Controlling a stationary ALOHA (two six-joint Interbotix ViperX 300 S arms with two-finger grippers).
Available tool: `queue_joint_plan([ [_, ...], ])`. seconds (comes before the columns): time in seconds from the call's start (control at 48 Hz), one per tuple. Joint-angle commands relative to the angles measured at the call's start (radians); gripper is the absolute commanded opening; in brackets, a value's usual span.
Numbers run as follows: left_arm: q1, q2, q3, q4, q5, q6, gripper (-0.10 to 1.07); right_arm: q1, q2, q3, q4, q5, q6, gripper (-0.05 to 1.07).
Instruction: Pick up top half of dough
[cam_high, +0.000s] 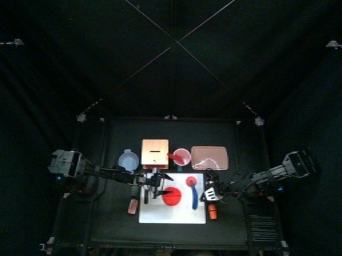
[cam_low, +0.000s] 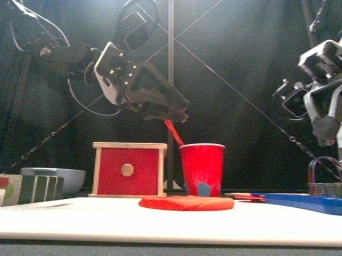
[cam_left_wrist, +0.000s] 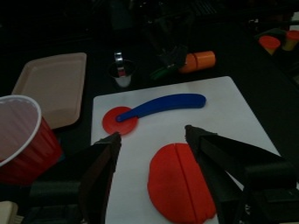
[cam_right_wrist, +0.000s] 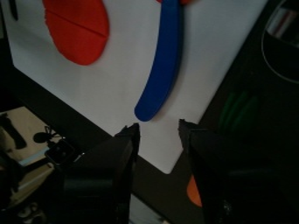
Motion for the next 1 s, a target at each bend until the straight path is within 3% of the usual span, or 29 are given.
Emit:
queue_joint_plan([
  [0.0, 0.003, -0.046, -0.006, -0.015, -0.014, -0.002, 0.93, -0.025, -0.061, -0.055, -0.14, -0.008, -0.035, 0.77],
  [0.229, -0.006, -0.13, 0.031, -0.081, -0.018, 0.0, 0.93, -0.061, -0.225, -0.098, -0.584, -0.009, -0.195, 0.77],
  [0.417, -0.006, -0.169, 0.104, -0.129, -0.083, 0.002, 0.93, -0.124, -0.21, -0.095, -0.779, -0.08, -0.241, 0.77],
  [0.625, -0.012, -0.215, 0.173, -0.132, -0.143, 0.0, 0.93, -0.184, -0.123, -0.072, -0.788, -0.209, -0.241, 0.76],
  [0.979, -0.021, -0.249, 0.219, -0.15, -0.152, 0.005, 0.93, -0.202, -0.121, -0.069, -0.799, -0.21, -0.241, 0.76],
])
